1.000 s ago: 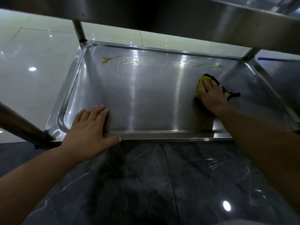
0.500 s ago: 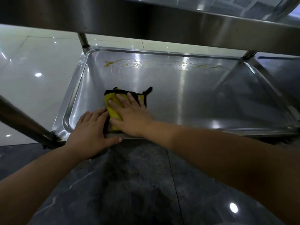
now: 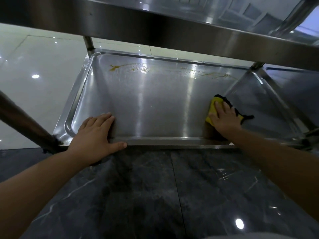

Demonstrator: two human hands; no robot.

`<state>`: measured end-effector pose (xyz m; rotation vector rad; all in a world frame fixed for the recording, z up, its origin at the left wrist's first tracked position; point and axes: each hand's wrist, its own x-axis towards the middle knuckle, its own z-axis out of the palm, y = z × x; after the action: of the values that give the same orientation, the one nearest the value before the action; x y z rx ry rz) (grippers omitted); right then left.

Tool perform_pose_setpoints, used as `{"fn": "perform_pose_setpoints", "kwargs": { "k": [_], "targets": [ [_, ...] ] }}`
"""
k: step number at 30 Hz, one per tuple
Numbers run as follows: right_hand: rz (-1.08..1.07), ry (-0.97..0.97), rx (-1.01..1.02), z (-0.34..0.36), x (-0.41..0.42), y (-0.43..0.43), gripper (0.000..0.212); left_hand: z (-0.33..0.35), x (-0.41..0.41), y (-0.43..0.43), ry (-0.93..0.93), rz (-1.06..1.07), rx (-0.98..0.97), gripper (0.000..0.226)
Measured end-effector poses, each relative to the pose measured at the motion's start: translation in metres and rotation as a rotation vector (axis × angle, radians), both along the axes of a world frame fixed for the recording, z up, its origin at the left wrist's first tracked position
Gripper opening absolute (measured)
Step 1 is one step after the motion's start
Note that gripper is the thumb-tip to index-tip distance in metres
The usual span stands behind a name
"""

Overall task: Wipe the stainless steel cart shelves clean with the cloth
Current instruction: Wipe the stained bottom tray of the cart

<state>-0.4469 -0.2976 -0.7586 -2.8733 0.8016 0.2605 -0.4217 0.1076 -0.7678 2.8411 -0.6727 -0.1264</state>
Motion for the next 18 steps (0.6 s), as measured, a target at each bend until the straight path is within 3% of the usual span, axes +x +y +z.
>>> {"fn": "perform_pose_setpoints", "kwargs": {
  "k": [4,11,14,18],
  "targets": [
    [-0.023,0.001,0.007,0.001,-0.008,0.047,0.063,-0.002,0.001,-0.001,-0.010,0.012,-0.024,0.118],
    [0.570,0.017,-0.004,-0.006,0.014,0.194,0.070,0.002,-0.008,0.002,-0.034,0.056,-0.035,0.110],
    [0.711,0.053,0.062,-0.004,0.019,0.232,0.070,-0.002,-0.020,0.006,-0.148,0.070,-0.084,0.090],
    [0.855,0.056,0.043,0.000,0.005,0.202,0.070,-0.008,-0.031,0.014,-0.278,0.089,-0.193,0.057]
  ]
}}
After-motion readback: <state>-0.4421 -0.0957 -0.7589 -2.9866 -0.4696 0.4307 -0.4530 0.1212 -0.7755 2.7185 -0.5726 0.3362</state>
